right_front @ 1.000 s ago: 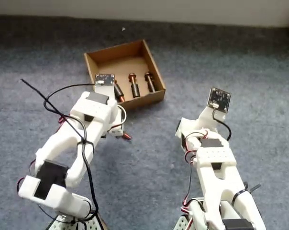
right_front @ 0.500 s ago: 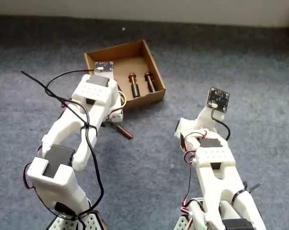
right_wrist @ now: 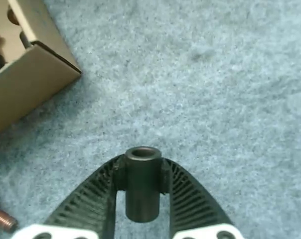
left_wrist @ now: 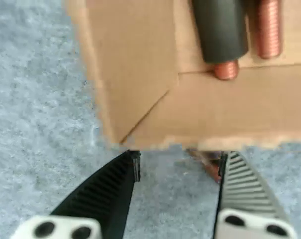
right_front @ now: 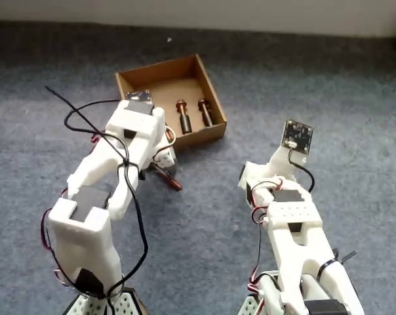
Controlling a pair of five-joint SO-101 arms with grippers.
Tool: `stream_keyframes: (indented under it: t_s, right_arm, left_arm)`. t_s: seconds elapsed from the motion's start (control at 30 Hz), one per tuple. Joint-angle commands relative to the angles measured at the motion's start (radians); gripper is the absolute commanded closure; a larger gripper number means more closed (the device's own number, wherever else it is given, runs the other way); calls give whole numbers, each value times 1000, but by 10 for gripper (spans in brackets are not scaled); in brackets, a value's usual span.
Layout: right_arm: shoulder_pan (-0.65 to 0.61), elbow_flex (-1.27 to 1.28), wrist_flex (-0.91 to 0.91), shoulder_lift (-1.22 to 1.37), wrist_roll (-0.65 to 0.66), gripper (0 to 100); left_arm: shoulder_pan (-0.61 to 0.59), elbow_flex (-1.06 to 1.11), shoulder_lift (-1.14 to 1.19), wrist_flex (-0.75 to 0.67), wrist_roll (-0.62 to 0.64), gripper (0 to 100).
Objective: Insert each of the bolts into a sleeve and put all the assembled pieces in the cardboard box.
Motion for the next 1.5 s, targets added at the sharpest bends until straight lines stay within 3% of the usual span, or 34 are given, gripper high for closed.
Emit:
stream_keyframes:
  t_s: [0.0,0.13,0.33,0.53,0.7,1.23,1.47]
  right_arm:
    - [-10,-5,-19,-33,11,992]
    - [-10,-4,-19,-33,11,992]
    - [-10,-4,-19,-33,11,992]
    - [-10,-2,-19,-33,11,992]
    - [-10,-2,-19,-33,11,992]
    - [-10,-2,-19,-33,11,992]
    - [-10,-2,-19,-33,11,992]
  left_arm:
    - [-4,-110,101,-15,12,760]
    - [-4,-183,179,-14,12,825]
    - [-5,-246,237,-15,11,1000]
    - [-5,-255,239,6,6,995]
    - [2,-268,225,101,-166,995]
    - [-24,-329,217,107,-379,992]
    - [-24,-360,162,189,-385,995]
